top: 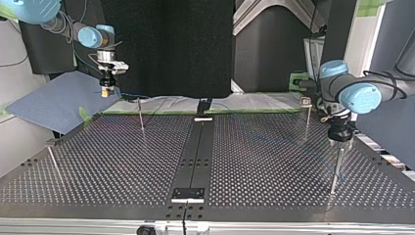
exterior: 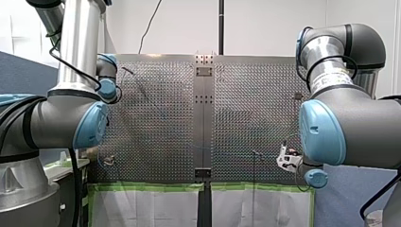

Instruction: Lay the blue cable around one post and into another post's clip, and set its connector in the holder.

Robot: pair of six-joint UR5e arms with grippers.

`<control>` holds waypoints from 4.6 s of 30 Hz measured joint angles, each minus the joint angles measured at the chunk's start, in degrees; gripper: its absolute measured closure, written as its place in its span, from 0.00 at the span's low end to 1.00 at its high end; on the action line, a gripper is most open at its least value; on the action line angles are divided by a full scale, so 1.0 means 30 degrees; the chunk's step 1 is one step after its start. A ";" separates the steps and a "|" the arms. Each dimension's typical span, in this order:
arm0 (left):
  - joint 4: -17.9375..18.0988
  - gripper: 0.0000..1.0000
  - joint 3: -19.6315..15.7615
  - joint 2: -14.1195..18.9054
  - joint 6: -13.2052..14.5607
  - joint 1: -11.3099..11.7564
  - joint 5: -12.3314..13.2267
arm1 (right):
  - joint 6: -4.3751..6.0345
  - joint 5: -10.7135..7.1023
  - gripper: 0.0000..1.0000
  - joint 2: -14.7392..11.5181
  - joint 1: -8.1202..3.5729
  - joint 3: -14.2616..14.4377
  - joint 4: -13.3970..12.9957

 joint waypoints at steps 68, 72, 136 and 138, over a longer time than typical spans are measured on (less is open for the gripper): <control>-0.9222 0.00 0.2789 0.8670 0.6056 -0.0095 -0.0098 | 0.0178 0.0078 1.00 0.0002 0.0313 -0.0202 0.0377; -0.9917 0.00 0.2752 0.8366 0.6747 -0.0454 -0.0778 | 0.0178 0.0079 1.00 0.0002 0.0320 -0.0220 0.0409; -1.3191 0.00 0.4221 0.7063 0.7741 -0.1308 0.3132 | 0.0208 0.0079 1.00 0.0000 0.0406 -0.0446 0.0758; -1.3241 0.00 0.4217 0.6932 0.7785 -0.1339 0.2996 | 0.0208 0.0080 1.00 0.0002 0.0413 -0.0456 0.0771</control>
